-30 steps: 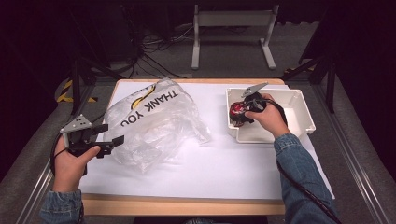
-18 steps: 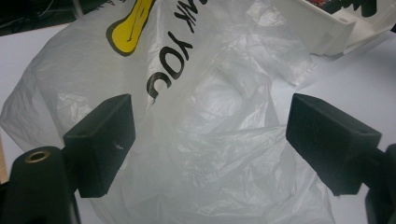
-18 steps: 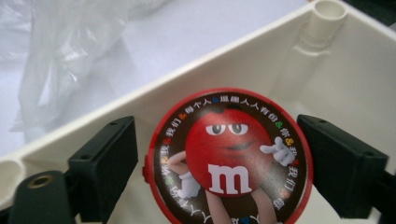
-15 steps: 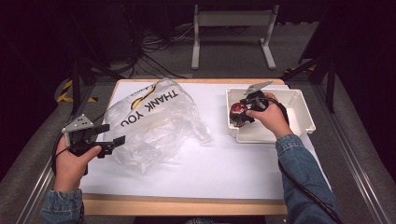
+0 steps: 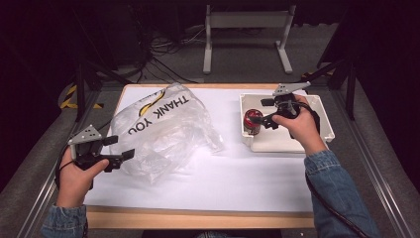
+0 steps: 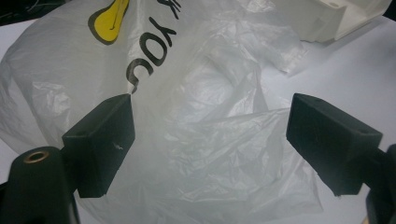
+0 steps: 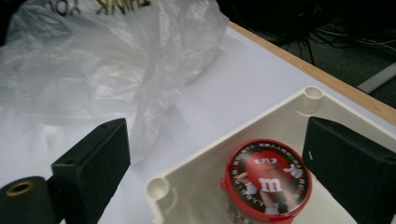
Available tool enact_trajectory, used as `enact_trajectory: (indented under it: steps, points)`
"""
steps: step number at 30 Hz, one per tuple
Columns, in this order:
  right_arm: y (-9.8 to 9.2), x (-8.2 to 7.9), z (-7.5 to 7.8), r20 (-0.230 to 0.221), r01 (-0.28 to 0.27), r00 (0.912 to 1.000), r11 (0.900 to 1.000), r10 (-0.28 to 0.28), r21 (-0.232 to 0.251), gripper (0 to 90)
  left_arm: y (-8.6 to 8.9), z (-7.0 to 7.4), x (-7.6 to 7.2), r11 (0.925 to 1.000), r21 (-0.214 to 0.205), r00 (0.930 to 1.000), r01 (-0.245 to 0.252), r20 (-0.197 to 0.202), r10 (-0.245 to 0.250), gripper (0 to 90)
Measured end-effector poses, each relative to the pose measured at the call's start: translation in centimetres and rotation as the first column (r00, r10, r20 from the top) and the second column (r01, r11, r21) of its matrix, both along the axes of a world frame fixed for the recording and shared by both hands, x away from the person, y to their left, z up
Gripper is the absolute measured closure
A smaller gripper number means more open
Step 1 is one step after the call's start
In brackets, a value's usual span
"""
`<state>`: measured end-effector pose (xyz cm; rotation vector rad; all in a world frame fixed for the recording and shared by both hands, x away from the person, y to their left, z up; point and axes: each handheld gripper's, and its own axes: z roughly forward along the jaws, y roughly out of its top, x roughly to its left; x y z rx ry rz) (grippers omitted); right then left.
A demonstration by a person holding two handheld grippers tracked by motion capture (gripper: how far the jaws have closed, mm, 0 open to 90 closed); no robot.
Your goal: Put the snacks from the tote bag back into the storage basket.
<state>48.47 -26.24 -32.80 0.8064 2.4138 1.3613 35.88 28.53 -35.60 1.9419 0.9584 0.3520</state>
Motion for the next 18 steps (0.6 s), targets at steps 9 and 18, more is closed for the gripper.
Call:
enact_trajectory:
  steps: [9, 18]
  points:
    - [-0.8, -4.1, 1.4, 0.016, -0.036, 0.9993, 0.9981, 0.035, 0.05, 6.3, -0.1, -0.2, -0.5, 0.9998, -0.012, 0.9999, 0.012, -0.006, -0.012, 15.7]
    - [-1.5, -7.8, 1.2, 0.015, -0.065, 0.9979, 0.9948, 0.064, 0.079, 6.3, -0.4, -0.4, -1.0, 0.9994, -0.018, 0.9995, 0.03, -0.006, -0.03, 14.3]
